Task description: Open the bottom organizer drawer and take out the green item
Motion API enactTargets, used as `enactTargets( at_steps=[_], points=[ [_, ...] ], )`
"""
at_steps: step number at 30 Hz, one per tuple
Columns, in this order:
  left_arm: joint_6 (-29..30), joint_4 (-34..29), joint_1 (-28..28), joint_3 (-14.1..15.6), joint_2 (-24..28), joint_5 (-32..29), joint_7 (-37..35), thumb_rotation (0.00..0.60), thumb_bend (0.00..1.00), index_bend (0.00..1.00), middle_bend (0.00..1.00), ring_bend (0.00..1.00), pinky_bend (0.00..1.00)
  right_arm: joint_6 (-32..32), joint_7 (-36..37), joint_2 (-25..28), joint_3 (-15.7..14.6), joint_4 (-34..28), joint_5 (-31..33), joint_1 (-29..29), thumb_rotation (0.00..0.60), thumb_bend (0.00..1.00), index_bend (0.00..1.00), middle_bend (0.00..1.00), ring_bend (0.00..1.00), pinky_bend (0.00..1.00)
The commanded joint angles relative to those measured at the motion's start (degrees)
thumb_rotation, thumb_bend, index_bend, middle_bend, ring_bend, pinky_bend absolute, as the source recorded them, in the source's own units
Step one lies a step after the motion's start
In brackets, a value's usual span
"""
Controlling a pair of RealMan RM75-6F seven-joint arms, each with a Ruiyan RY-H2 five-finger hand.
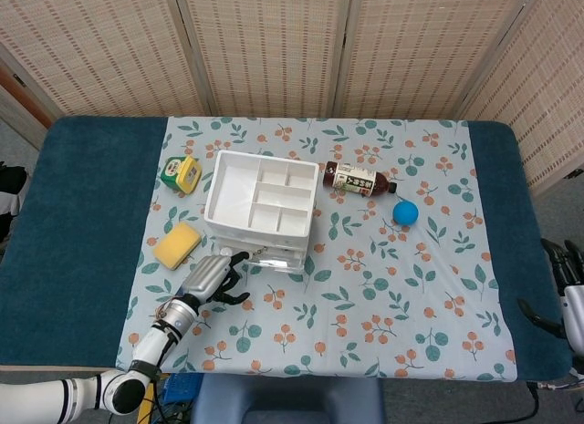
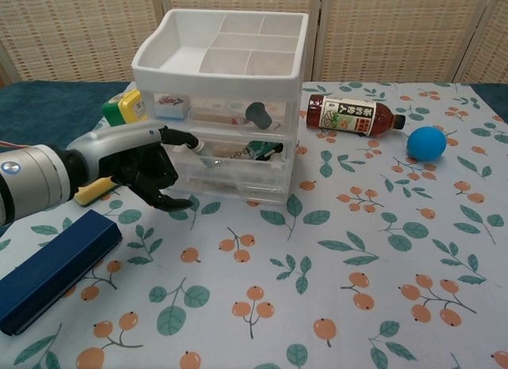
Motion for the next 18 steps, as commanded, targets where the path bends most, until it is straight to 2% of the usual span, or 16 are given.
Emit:
enactTargets(
  at_steps=[1,5,18],
  points=[
    [0.37,-0.99,0.05,0.64,0.6,0.07,0.59,0.6,0.26,0.31,0.94,1.0,1.0,-0.17,0.05,-0.1,0.02,0.08,-0.05,0.13,0.6,0.23,0.02,0.11,0.07,0.15],
    [0.52,-2.57,0.45,1.33,1.47,0.46,-0.27,0.6,0.26,0.34,0.94,1.0,1.0,-0.44,0.18,-0.21,-0.05,0.19,0.0,0.21,0.6,0.23,0.02,0.11,0.07,0.15],
    [1.37,-7.15,1.52,4.78,4.83,3.07,0.64,0.6,0.26,0.34,0.94,1.0,1.0,-0.21,0.33,-0.26,-0.18,0.31,-0.2,0.06,0.6,0.23,0.02,0.11,0.07,0.15]
  ],
)
